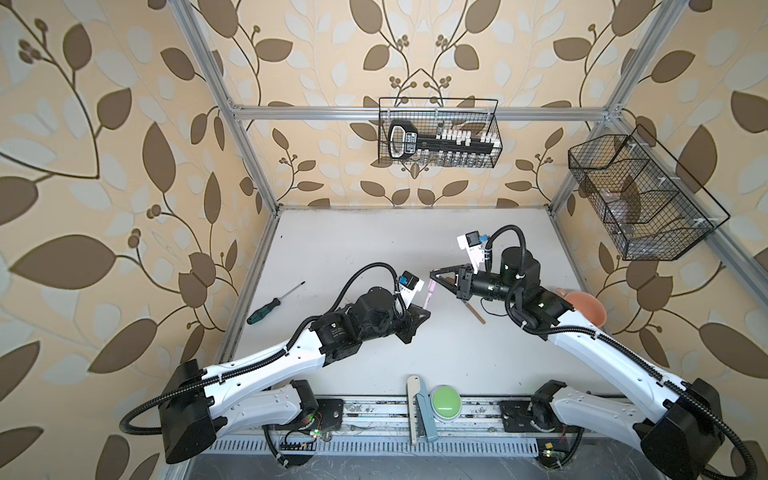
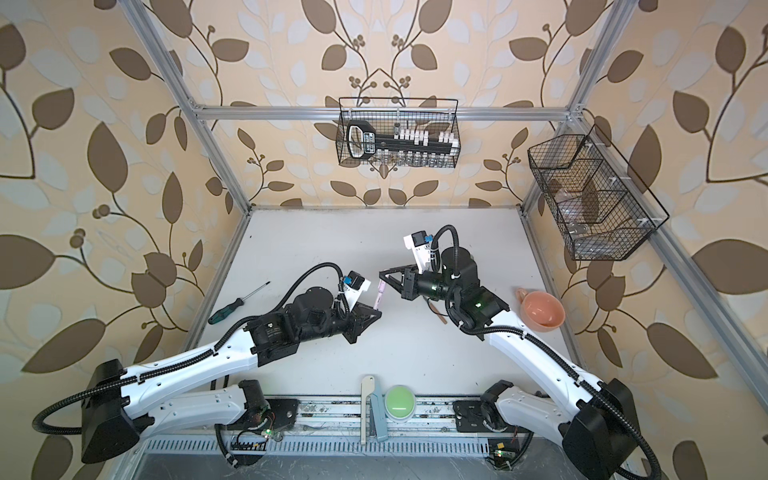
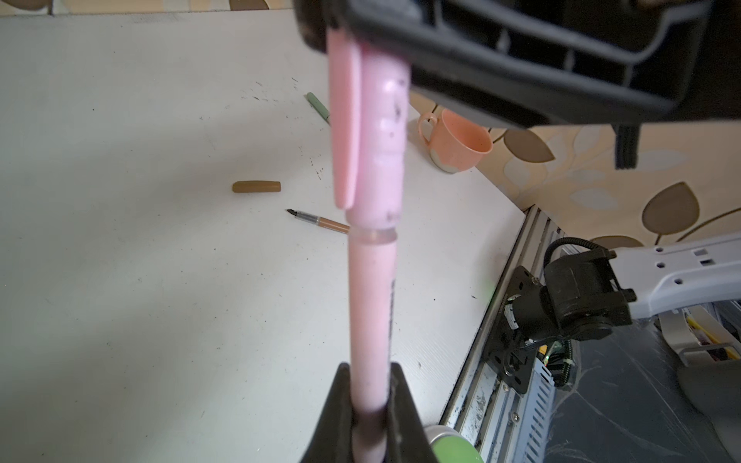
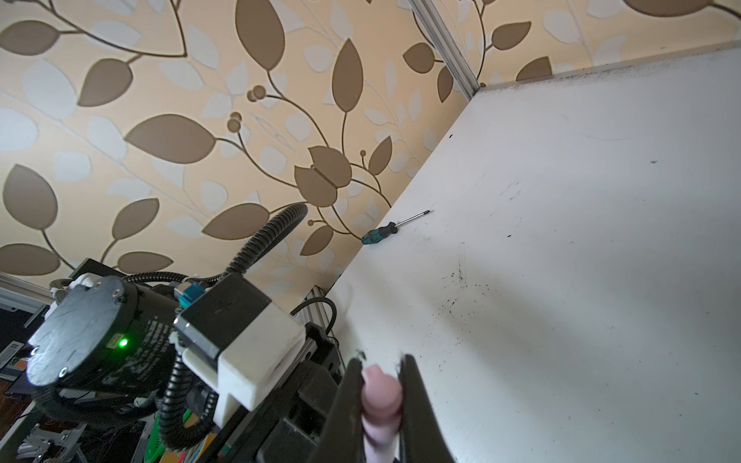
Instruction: Insert the pens into the pen caps
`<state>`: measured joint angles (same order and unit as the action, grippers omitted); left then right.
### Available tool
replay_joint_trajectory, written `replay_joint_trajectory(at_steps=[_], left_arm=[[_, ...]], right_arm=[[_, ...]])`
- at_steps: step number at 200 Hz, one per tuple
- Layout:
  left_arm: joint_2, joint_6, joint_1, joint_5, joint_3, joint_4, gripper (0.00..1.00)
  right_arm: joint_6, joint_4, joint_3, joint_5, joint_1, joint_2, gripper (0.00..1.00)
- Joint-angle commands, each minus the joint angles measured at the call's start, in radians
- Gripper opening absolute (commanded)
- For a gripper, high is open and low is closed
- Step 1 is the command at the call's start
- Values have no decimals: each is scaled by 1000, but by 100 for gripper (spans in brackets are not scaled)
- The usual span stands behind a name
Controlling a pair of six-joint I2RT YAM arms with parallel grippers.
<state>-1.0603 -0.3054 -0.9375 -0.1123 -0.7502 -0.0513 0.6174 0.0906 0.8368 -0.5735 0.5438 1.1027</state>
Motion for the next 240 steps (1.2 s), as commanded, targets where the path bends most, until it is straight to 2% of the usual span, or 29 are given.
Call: replay_joint_trajectory(at_steps=[1, 56, 140, 213, 240], left_arm=[[-5, 35, 2, 90, -103, 93, 0], [-18, 82, 17, 101, -159, 130, 0], [25, 159, 32, 106, -129, 236, 0], [59, 193, 62, 113, -150, 233, 0], [63, 185, 84, 121, -157, 241, 0]], right_arm=[[-32, -63, -33, -27, 27, -6, 0], [-29, -59, -74, -10, 66, 2, 0], [-10, -54, -125, -59, 79, 33, 0], [-10, -95, -143, -76, 114, 61, 0], [29, -50, -180, -71, 132, 57, 0]])
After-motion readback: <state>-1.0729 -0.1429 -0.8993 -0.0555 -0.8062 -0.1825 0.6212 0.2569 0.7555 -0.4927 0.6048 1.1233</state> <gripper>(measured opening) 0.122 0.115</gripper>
